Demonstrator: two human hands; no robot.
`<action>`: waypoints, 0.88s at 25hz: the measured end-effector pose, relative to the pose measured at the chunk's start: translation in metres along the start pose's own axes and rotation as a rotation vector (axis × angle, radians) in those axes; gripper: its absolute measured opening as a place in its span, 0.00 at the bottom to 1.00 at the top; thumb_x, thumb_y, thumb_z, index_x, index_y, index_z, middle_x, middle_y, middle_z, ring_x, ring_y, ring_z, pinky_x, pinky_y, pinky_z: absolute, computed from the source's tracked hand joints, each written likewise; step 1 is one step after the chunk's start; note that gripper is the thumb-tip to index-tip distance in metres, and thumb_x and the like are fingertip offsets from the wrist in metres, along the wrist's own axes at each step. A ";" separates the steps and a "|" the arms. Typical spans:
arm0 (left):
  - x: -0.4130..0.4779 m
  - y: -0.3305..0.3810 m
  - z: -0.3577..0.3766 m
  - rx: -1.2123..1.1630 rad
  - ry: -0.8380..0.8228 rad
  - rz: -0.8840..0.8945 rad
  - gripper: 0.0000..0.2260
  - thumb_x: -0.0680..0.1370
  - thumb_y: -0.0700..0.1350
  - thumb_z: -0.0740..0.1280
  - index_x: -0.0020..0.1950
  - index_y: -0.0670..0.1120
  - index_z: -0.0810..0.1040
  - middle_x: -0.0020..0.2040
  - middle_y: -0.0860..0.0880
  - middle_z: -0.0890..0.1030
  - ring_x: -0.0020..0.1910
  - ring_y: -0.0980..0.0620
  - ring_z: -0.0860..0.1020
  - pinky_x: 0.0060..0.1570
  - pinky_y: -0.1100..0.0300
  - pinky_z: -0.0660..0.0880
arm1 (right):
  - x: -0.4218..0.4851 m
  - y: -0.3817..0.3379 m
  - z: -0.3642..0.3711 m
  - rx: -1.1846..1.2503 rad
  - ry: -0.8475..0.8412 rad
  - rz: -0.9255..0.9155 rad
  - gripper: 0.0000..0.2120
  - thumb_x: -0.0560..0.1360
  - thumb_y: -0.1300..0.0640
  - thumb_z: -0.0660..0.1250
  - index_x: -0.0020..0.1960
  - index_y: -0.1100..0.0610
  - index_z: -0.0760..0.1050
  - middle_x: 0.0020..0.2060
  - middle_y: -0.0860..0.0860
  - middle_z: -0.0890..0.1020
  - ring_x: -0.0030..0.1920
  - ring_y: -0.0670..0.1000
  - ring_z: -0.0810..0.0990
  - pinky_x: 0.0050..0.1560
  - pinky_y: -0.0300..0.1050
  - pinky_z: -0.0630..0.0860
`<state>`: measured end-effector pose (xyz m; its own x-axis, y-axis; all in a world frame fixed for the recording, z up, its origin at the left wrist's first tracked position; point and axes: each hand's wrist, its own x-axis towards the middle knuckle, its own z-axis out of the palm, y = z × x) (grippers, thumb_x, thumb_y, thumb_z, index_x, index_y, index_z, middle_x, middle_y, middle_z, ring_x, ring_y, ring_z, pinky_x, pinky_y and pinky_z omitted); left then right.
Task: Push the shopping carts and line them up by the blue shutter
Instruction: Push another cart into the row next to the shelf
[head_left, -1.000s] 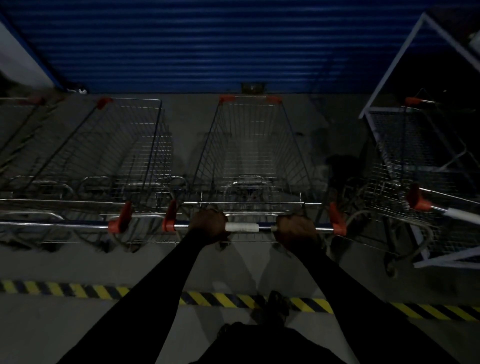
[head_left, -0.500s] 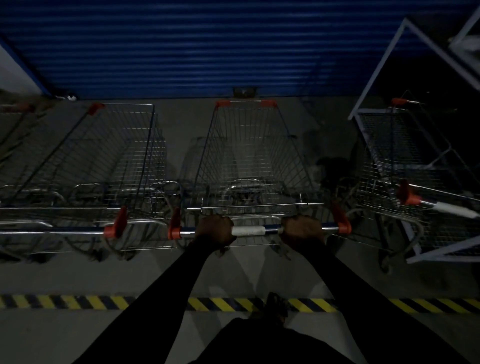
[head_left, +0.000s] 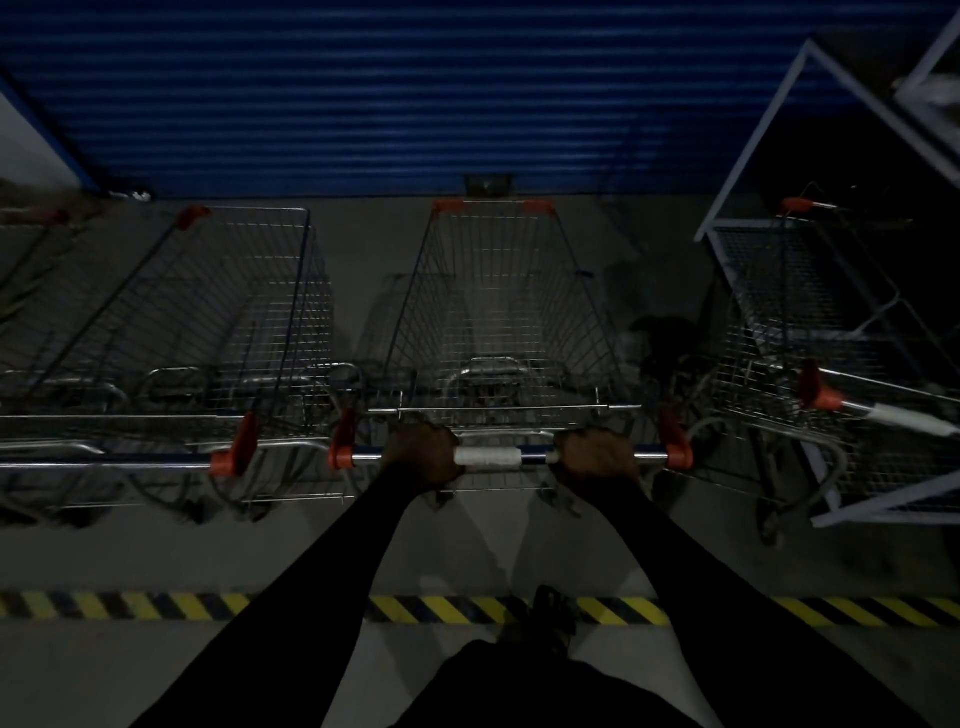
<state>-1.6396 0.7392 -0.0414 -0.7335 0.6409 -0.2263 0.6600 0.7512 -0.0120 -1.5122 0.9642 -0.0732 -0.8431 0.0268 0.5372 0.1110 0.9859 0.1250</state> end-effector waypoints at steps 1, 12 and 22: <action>0.000 0.001 0.000 -0.005 0.003 -0.003 0.22 0.67 0.63 0.58 0.48 0.50 0.81 0.46 0.47 0.84 0.47 0.44 0.82 0.48 0.53 0.78 | 0.000 0.000 0.001 -0.001 -0.012 0.008 0.09 0.68 0.54 0.68 0.31 0.52 0.71 0.24 0.53 0.71 0.25 0.56 0.72 0.27 0.46 0.68; -0.002 0.006 0.008 0.000 0.022 -0.027 0.21 0.67 0.63 0.62 0.50 0.50 0.81 0.48 0.47 0.84 0.49 0.45 0.81 0.50 0.53 0.74 | -0.004 0.005 -0.001 -0.011 -0.038 -0.014 0.09 0.65 0.54 0.70 0.31 0.52 0.71 0.24 0.53 0.71 0.25 0.56 0.71 0.27 0.47 0.66; -0.011 0.008 -0.011 -0.109 -0.055 -0.014 0.20 0.67 0.62 0.67 0.54 0.54 0.76 0.52 0.50 0.82 0.53 0.47 0.80 0.53 0.52 0.75 | 0.000 0.002 -0.012 0.042 -0.238 0.028 0.07 0.67 0.49 0.65 0.35 0.53 0.73 0.27 0.52 0.75 0.28 0.57 0.76 0.29 0.46 0.72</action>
<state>-1.6281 0.7394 -0.0286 -0.7309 0.6224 -0.2801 0.6257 0.7749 0.0892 -1.5056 0.9646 -0.0631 -0.9406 0.0878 0.3280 0.1186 0.9901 0.0750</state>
